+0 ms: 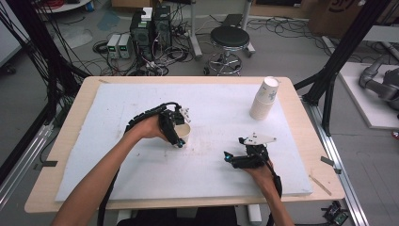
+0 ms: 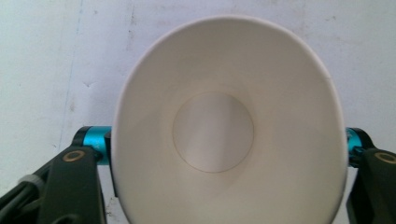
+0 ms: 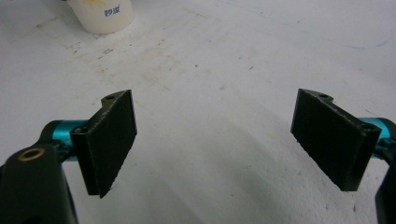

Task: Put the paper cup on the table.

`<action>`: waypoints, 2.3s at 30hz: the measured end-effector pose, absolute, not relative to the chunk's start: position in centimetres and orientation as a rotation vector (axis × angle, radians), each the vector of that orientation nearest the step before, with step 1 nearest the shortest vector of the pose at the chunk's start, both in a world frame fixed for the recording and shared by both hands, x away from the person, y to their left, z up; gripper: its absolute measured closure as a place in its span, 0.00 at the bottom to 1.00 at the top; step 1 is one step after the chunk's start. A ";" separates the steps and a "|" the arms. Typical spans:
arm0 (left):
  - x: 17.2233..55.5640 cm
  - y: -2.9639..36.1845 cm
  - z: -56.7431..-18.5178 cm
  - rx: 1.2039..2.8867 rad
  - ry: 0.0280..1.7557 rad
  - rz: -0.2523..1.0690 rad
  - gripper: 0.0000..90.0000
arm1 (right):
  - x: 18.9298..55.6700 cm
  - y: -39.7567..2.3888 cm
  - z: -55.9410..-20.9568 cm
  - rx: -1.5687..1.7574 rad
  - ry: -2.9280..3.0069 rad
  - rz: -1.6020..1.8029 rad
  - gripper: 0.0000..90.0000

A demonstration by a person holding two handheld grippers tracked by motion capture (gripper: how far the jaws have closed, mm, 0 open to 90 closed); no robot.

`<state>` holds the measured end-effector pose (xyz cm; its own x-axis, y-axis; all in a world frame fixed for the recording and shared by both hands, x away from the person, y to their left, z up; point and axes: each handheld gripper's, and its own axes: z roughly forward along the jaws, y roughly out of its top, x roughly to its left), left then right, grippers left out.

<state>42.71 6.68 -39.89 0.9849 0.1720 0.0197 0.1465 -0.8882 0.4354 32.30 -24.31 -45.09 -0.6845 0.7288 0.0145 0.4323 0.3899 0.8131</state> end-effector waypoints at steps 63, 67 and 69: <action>37.0 17.6 -40.4 2.363 0.478 0.153 0.20 | 32.2 -24.5 -45.1 1.009 2.299 1.216 0.16; 35.8 19.2 -40.7 2.273 0.518 0.191 0.21 | 32.2 -24.6 -45.1 1.029 2.292 1.228 0.16; 35.2 19.9 -41.1 2.245 0.533 0.209 0.21 | 32.3 -24.7 -45.1 1.029 2.289 1.238 0.16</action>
